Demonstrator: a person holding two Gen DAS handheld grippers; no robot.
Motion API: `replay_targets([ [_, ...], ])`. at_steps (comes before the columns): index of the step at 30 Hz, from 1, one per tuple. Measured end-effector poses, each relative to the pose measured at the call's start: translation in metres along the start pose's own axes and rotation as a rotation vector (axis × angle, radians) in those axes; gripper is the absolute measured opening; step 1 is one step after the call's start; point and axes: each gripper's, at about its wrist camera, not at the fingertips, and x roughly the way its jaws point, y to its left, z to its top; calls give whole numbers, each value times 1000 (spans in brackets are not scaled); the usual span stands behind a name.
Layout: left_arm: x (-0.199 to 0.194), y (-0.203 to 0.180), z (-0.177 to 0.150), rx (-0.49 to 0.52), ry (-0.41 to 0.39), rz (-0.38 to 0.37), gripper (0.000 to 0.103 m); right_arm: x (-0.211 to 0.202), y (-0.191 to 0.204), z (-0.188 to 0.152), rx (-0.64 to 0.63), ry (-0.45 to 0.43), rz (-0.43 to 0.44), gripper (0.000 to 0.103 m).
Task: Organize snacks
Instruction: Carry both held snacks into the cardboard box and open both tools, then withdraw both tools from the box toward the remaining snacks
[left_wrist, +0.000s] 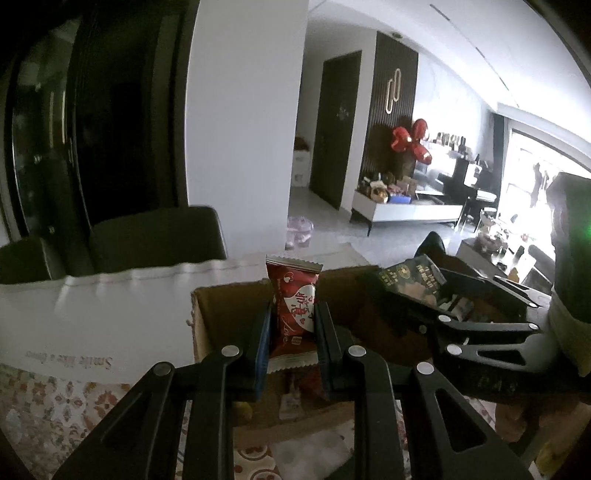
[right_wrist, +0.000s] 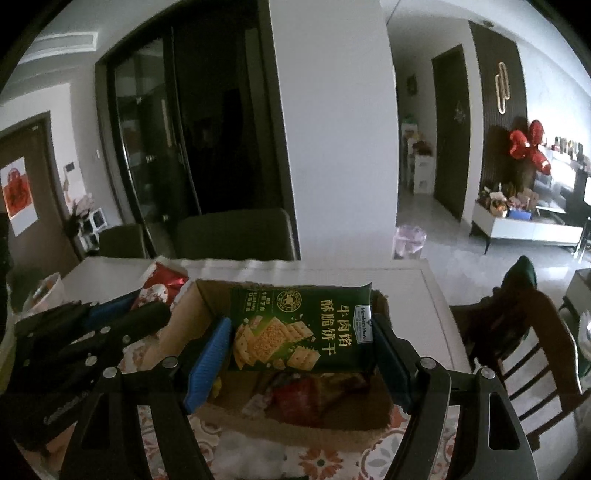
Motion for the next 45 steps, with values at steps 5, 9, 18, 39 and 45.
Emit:
replay_targets([
  [5, 19, 6, -3, -7, 57, 0, 28, 19, -1, 0, -19, 40, -11, 76],
  [9, 16, 4, -5, 3, 41, 59, 55, 26, -1, -1, -15, 61, -30, 83],
  [18, -18, 3, -20, 45, -27, 140, 62, -2, 5, -12, -48, -8, -116, 86],
  [39, -62, -57, -80, 245, -71, 42, 63, -82, 7, -77, -104, -48, -177, 86],
  [45, -49, -71, -102, 340, -24, -1, 63, -77, -4, -103, -101, 26, -188, 85],
])
